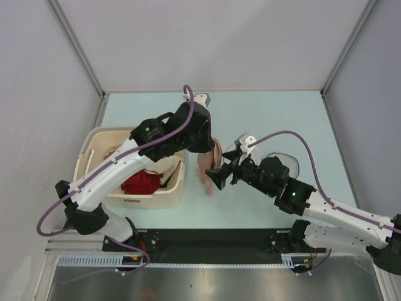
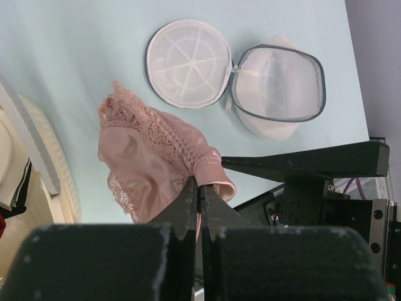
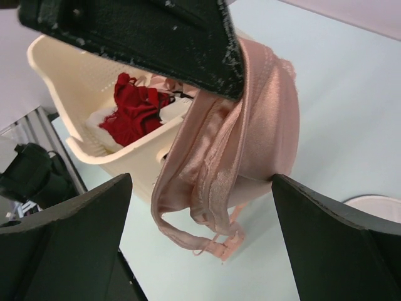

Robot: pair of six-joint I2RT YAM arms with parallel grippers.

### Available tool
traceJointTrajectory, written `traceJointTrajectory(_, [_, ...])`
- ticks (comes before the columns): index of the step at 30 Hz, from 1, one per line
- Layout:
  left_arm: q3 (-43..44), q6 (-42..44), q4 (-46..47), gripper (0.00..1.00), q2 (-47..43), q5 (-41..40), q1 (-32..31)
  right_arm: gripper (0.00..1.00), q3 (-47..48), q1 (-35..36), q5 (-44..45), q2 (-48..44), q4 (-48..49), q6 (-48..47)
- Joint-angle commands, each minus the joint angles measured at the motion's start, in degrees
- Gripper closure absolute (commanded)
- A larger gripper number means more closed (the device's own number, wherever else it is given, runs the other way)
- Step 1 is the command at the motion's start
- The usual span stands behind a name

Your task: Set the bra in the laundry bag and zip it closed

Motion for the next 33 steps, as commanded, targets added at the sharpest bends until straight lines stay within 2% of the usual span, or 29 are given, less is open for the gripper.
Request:
traceJointTrajectory(1, [3.17,-1.72,-0.3,1.0,0.04,0.57,-0.24,0.0,-0.21,1.11,8.61,0.74,3.95,1.01])
traceJointTrajectory(8, [3.26,-2.69,-0.22,1.0,-0.22,1.54,-0.33,0.0,2.34,1.46,12.23,5.58,4.65,1.35])
traceJointTrajectory(13, [2.65,-2.25,1.36,1.0,-0.57,3.65,-0.33,0.03,0.85,1.73,12.84,6.02,6.85,3.46])
traceJointTrajectory(15, [0.72,-1.46,4.07,0.99,-1.88,5.85,-0.33,0.17,-0.11,1.81,13.02,5.14,7.46,4.07])
traceJointTrajectory(16, [0.01,-1.2,4.44,0.99,-2.41,6.03,-0.33,0.29,-0.82,1.81,13.28,4.7,7.73,4.43])
traceJointTrajectory(17, [-0.95,-0.93,4.62,0.97,-2.85,5.77,-0.24,0.49,-1.0,1.81,13.11,3.57,7.38,4.78])
traceJointTrajectory(19, [-2.01,-0.14,4.88,0.94,-4.25,5.41,-0.15,0.6,-1.7,1.73,11.89,2.6,6.86,5.39])
traceJointTrajectory(20, [-3.15,0.03,5.14,0.86,-4.61,5.67,0.2,0.69,-2.22,1.73,11.71,1.98,6.33,6.27])
traceJointTrajectory(22, [-4.38,1.43,6.72,0.73,-5.75,8.04,0.81,0.78,-2.58,1.73,9.26,0.66,4.06,7.76])
traceJointTrajectory(23, [-4.82,1.96,6.82,0.6,-6.28,8.48,1.42,0.9,-2.15,1.55,8.46,0.4,2.39,8.55])
traceJointTrajectory(25, [-5.09,4.95,7.69,0.5,-8.03,9.97,2.22,0.99,-2.4,0.94,3.46,-1.09,-0.95,9.53])
traceJointTrajectory(27, [-6.23,9.5,9.7,0.28,-9.62,12.17,3.8,1.0,-3.8,-0.02,0.12,-2.94,-2.63,11.81])
traceJointTrajectory(33, [-14.93,25.75,17.18,0.11,-17.44,28.85,6.53,1.0,-6.71,-4.94,-21.31,-10.85,-6.15,16.29])
